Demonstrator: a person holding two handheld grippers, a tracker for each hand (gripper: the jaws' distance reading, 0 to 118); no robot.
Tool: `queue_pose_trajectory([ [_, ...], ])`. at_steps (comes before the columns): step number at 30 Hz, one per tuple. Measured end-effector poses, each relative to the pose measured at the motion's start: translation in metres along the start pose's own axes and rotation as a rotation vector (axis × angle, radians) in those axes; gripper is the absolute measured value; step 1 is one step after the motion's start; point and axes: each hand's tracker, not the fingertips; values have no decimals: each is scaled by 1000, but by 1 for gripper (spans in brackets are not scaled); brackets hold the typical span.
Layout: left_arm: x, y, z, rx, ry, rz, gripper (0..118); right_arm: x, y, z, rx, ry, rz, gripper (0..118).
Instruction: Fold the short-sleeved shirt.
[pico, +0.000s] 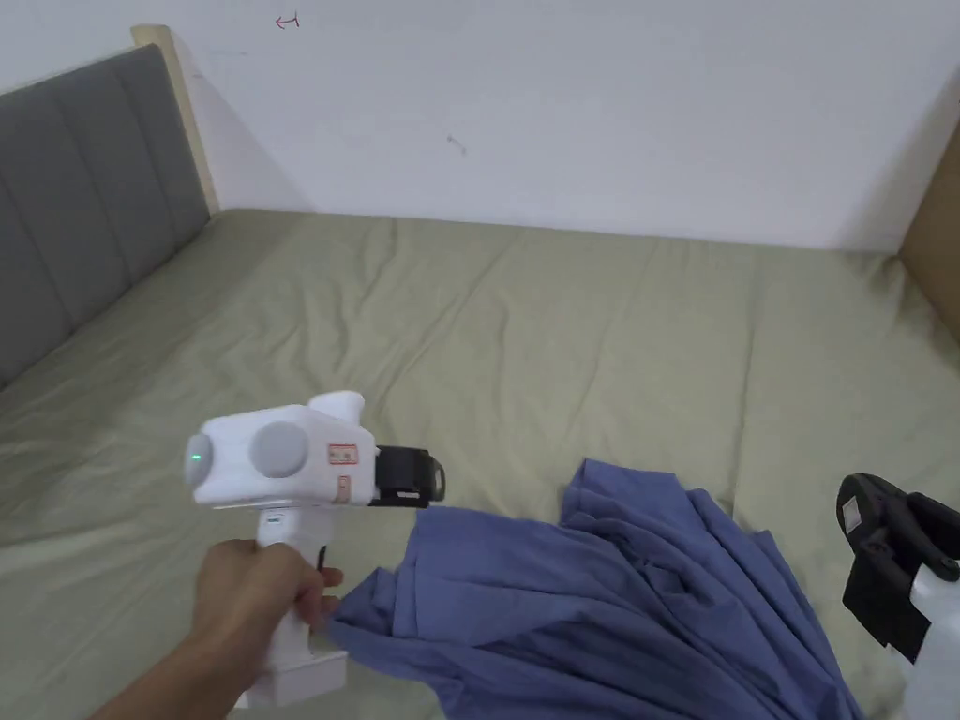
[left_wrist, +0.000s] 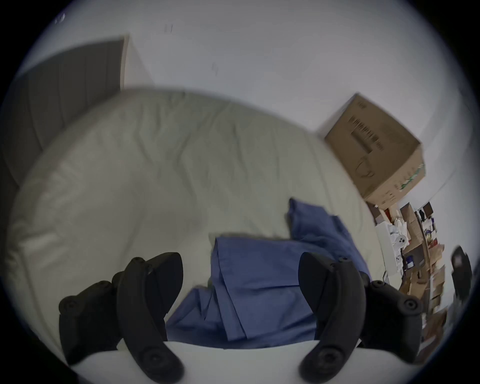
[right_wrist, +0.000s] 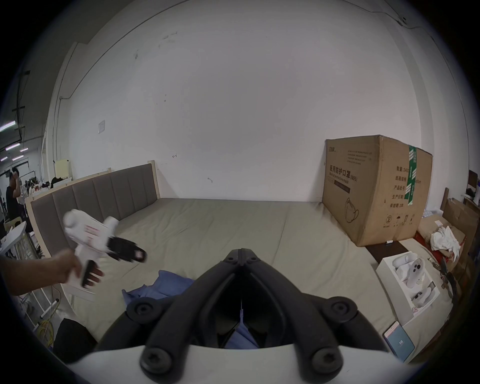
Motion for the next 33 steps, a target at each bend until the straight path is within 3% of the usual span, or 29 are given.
queue_pose_trajectory([
  [4, -14, 1, -68, -101, 44, 142, 96, 4, -6, -12, -28, -2, -15, 0],
  [9, 10, 9, -94, -155, 142, -54, 96, 5, -10, -22, -67, 0, -10, 0],
  [11, 19, 10, -99, -179, 192, -95, 87, 0, -8, -25, -78, -3, -5, 0],
  [13, 29, 10, -95, -177, 251, -174, 51, 0, -11, -28, -86, -1, -4, 0],
  [15, 32, 12, -91, -155, 237, -221, 4, -2, -8, -29, -98, 3, -14, 0],
  [17, 34, 11, -84, -141, 189, -152, 3, -4, -7, -27, -97, 3, -16, 0],
  [19, 37, 9, -87, -181, 107, -161, 3, -5, -5, -27, -95, 2, -13, 0],
  [21, 42, 10, -80, -134, 146, -206, 3, -5, -1, -32, -104, 11, -5, 0],
  [23, 38, 10, -71, -103, 51, -164, 3, 3, 2, -48, -123, 25, -5, 0],
  [28, 34, 3, -43, -57, -4, -141, 3, 9, 28, -157, -381, 155, 16, 1],
  [29, 33, 0, -36, -40, -21, -149, 3, 8, 32, -184, -460, 190, 12, 10],
  [32, 32, -9, -16, -17, -65, -136, 3, 14, 12, -284, -704, 251, 44, 83],
  [33, 33, -12, -10, -11, -71, -150, 3, 16, 2, -313, -758, 238, 4, 87],
])
